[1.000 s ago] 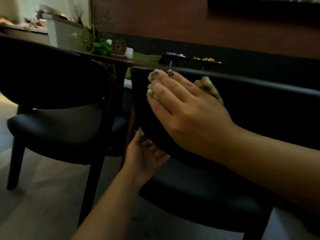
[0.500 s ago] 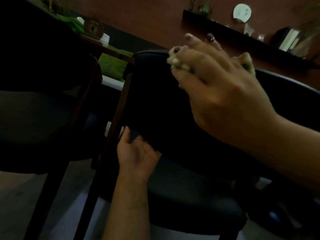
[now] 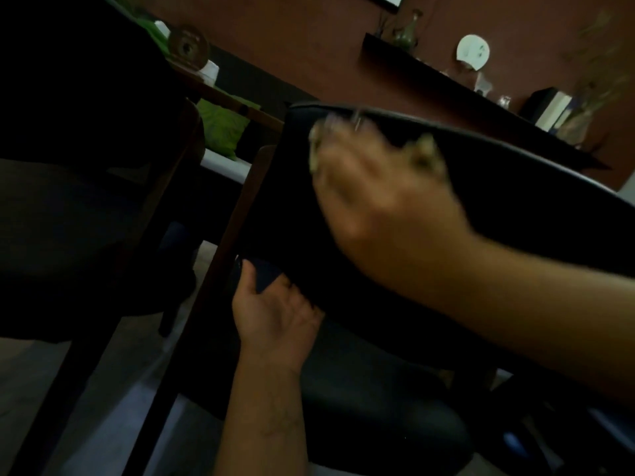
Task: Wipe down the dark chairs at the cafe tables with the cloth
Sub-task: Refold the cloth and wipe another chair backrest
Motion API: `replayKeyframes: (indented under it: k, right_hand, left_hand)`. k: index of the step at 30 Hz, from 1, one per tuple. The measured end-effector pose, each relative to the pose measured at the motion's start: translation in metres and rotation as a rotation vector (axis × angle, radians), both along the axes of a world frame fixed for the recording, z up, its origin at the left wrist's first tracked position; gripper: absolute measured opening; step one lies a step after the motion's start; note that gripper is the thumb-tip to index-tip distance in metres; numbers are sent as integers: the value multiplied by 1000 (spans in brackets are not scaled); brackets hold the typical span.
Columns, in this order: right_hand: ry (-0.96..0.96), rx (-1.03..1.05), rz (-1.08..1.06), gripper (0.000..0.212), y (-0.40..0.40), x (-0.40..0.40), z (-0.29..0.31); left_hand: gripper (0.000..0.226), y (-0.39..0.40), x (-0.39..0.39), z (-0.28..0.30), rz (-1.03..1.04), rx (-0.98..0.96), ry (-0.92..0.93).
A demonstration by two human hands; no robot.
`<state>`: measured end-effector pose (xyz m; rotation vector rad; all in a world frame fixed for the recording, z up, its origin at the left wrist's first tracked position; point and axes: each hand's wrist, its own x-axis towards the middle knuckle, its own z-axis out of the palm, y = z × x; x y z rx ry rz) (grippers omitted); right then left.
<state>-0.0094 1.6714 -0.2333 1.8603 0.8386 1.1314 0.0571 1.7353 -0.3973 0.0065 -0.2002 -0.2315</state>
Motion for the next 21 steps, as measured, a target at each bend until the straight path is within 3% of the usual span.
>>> replayKeyframes:
  k: [3, 5, 6, 9, 11, 13, 15, 18, 19, 21]
  right_hand:
    - [163, -280, -144, 40, -11, -5, -51]
    - [263, -431, -225, 43, -9, -8, -53]
    - [213, -437, -177, 42, -2, -6, -43]
    - [-64, -150, -28, 46, 21, 1, 8]
    - [-123, 3, -39, 42, 32, 2, 33]
    - [-204, -45, -48, 43, 30, 13, 27]
    - [-27, -135, -108, 39, 20, 16, -13]
    - [349, 17, -156, 47, 6, 7, -64]
    - [428, -36, -199, 47, 6, 5, -68]
    - [383, -284, -220, 37, 16, 8, -58]
  left_hand:
    - [78, 3, 0, -2, -34, -48, -32]
    - [75, 3, 1, -3, -43, -55, -52]
    - [72, 2, 2, -2, -39, -61, -46]
    - [78, -3, 6, -4, -5, -24, 5]
    - [82, -4, 7, -5, -2, -15, 16]
    - [82, -4, 7, -4, -6, -14, 0]
    - [79, -2, 5, -2, -9, -11, -24]
    - [77, 2, 5, -4, -51, -44, -63]
    - [81, 2, 6, -6, -55, -36, -61]
    - [84, 2, 7, -7, -55, -22, -61]
